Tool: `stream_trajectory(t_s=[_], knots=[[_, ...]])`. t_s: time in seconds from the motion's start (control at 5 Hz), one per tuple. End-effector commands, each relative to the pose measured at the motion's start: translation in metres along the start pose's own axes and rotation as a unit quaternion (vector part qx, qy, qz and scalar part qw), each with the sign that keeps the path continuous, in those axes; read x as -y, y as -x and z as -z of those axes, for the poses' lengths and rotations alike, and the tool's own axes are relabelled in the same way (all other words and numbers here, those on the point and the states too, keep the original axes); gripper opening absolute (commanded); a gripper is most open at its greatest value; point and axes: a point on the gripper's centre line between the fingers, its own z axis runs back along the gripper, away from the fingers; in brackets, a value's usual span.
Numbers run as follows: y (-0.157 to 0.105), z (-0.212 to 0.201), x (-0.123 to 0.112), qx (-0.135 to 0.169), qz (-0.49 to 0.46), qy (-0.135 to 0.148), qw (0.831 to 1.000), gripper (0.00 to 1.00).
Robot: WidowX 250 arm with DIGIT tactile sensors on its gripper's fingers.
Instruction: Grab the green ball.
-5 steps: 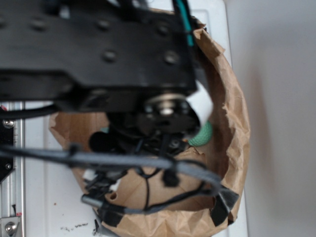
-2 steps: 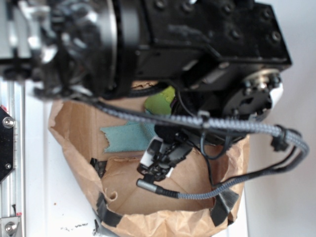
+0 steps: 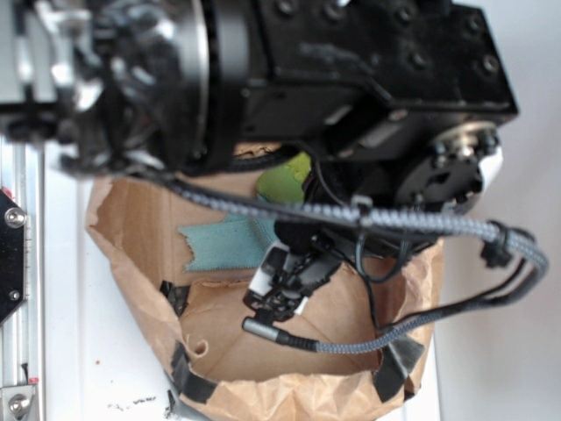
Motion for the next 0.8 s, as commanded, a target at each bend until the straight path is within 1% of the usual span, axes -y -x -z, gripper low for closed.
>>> stream_trajectory(t_s=[0.0, 0.2, 0.4, 0.6], knots=[[0.0, 0.006, -0.009, 0.055, 0.027, -0.032, 0.998, 1.0], [0.002, 0.02, -0.016, 0.114, 0.068, -0.05, 0.99, 1.0], [0.004, 0.042, -0.016, 0.125, 0.102, -0.078, 0.984, 1.0], [-0.005, 0.057, -0.021, 0.119, 0.1, -0.111, 0.982, 1.0]])
